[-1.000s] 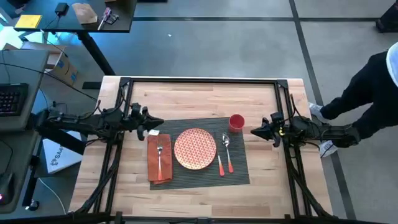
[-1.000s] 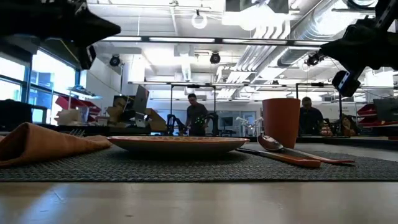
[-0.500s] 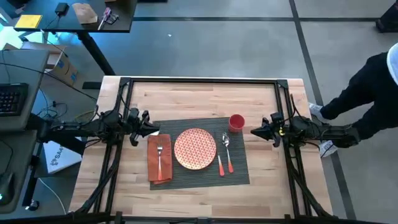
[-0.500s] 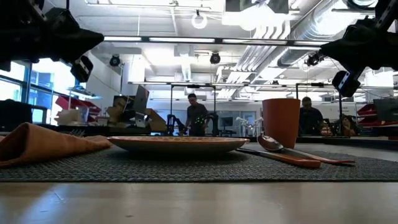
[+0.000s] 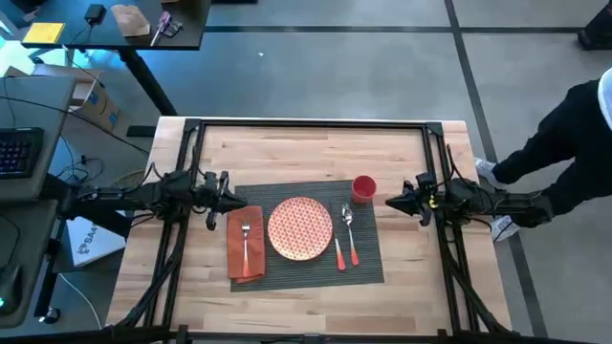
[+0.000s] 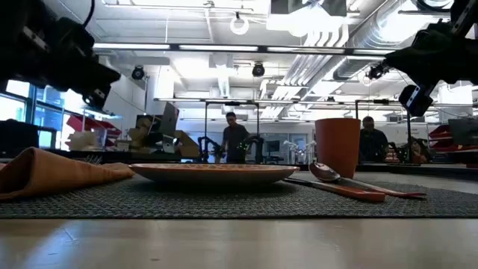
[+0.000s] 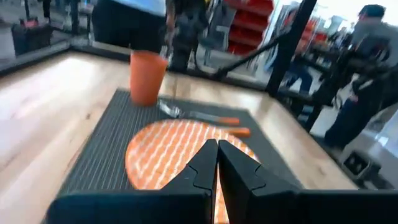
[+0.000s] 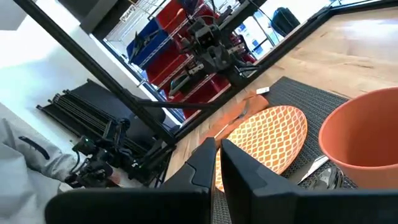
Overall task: Set table place
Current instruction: Return to Home Position
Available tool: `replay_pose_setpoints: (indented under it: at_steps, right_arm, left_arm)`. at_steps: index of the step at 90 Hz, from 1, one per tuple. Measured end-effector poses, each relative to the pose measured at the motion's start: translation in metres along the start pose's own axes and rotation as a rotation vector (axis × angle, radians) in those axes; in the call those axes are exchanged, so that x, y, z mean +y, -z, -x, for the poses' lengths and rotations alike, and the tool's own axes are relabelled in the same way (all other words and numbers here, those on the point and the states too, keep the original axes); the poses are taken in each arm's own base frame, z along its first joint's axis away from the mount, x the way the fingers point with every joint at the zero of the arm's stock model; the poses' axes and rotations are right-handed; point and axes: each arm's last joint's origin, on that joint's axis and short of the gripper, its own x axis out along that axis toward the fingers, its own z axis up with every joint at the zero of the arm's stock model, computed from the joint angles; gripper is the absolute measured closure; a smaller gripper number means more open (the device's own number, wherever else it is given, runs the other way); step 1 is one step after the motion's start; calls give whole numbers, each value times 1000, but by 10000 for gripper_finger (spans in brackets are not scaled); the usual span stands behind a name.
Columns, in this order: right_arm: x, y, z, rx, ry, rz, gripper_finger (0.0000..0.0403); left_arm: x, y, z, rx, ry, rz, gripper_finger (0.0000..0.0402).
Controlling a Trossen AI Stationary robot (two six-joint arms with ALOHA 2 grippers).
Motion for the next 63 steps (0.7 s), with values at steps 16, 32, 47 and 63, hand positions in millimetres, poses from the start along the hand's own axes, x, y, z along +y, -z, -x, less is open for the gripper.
replay_pose_setpoints:
  at_steps: [16, 32, 47, 63]
  right_arm:
    - [0, 0, 0, 0, 0, 0, 396]
    - [0, 0, 0, 0, 0, 0, 396]
    - [0, 0, 0, 0, 0, 0, 396]
    - [0, 0, 0, 0, 0, 0, 396]
  left_arm:
    - [1, 4, 0, 39, -9, 8, 401]
    - [1, 4, 0, 41, -9, 9, 401]
    - [1, 4, 0, 37, -6, 8, 401]
    - [-2, -1, 5, -25, 11, -6, 401]
